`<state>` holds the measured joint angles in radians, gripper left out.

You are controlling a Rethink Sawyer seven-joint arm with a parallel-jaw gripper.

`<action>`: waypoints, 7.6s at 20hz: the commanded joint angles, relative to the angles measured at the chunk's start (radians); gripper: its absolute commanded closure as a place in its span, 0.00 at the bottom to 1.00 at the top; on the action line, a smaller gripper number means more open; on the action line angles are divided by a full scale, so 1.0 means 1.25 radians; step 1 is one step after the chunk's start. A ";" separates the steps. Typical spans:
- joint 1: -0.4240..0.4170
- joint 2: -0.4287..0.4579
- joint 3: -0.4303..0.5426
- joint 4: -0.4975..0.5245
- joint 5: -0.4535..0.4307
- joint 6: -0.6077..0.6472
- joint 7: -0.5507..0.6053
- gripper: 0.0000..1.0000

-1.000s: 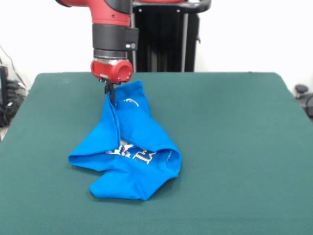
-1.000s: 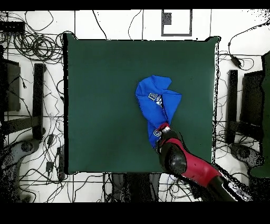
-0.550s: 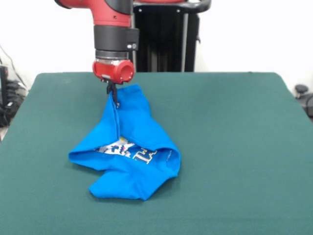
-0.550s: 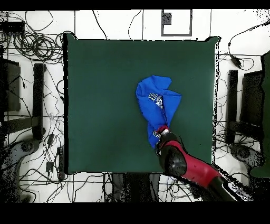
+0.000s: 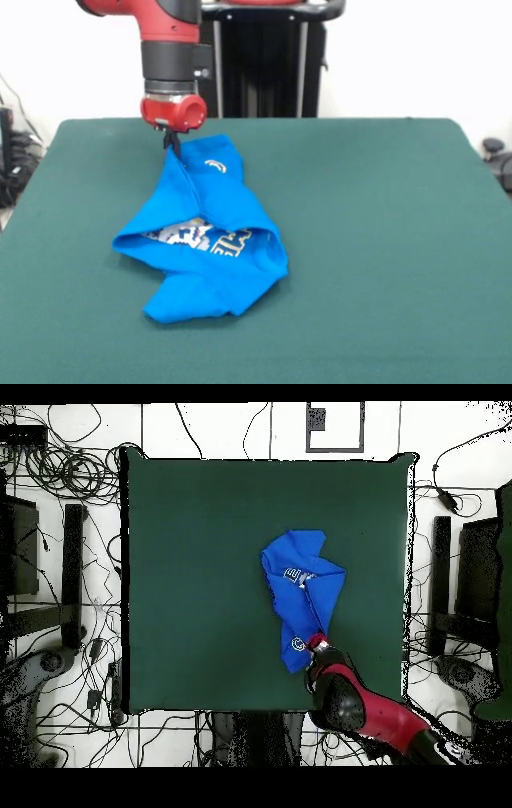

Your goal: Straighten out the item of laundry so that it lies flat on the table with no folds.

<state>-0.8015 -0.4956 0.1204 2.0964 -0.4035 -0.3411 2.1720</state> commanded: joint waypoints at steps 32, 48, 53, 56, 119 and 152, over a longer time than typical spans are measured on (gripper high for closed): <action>-0.065 0.014 0.129 -0.128 -0.077 0.221 0.009 0.00; -0.109 -0.016 0.162 -0.076 -0.089 0.215 0.040 0.00; -0.095 -0.023 0.140 -0.065 -0.092 0.195 0.047 0.00; -0.101 -0.020 0.135 -0.069 -0.098 0.186 0.047 0.00; -0.033 0.090 0.269 -0.260 -0.071 0.500 -0.031 0.00; 0.005 0.080 0.230 -0.210 -0.099 0.392 0.042 1.00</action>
<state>-0.8923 -0.4698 0.3226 1.8528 -0.5222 0.2372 2.1720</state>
